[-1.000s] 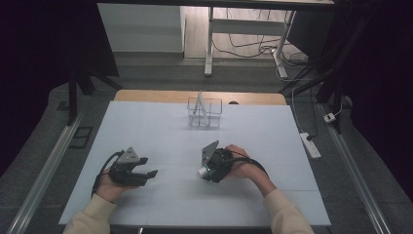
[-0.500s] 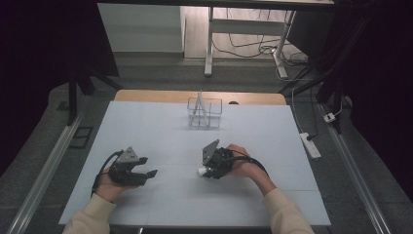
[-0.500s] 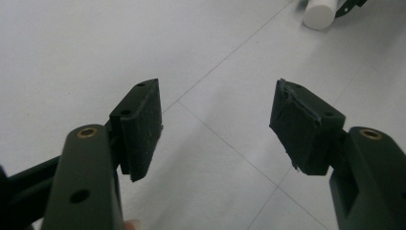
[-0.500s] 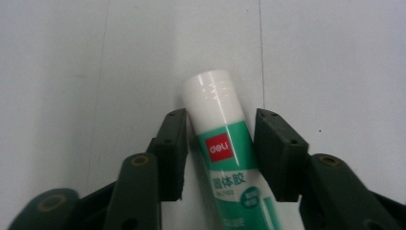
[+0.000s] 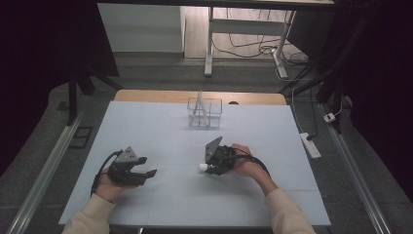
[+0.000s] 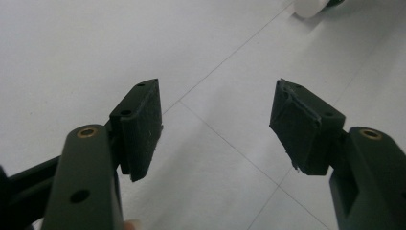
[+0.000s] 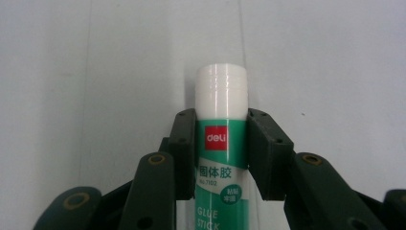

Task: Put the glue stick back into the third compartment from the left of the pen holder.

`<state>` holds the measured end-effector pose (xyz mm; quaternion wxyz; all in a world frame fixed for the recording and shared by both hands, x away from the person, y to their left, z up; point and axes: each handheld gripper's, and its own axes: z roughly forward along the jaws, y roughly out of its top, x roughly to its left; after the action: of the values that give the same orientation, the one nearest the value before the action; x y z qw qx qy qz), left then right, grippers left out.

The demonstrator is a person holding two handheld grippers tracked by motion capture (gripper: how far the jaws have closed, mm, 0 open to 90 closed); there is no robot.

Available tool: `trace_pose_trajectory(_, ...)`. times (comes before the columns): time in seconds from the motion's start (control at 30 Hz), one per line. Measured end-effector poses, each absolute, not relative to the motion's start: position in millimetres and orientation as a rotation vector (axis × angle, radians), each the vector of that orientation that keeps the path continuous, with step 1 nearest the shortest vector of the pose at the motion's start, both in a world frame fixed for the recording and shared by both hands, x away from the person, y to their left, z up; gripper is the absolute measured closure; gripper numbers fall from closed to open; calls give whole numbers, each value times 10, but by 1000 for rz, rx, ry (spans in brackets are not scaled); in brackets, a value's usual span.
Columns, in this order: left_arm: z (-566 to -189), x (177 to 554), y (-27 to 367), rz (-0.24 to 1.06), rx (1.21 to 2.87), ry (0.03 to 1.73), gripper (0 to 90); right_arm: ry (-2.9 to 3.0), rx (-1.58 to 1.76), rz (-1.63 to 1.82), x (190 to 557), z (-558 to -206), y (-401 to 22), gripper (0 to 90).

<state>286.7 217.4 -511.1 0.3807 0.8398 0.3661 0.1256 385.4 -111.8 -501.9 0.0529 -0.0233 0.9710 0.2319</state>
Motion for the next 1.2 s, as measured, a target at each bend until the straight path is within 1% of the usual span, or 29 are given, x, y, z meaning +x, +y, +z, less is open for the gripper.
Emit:
trace_pose_trajectory(0.63,-5109,2871,2194,319,2133,940,352,2790,258,985,3989,-4716,-1439,644)
trace_pose_trajectory(1.2,-5105,2870,2202,323,2124,943,352,2686,360,1109,4009,-4573,-1561,644)
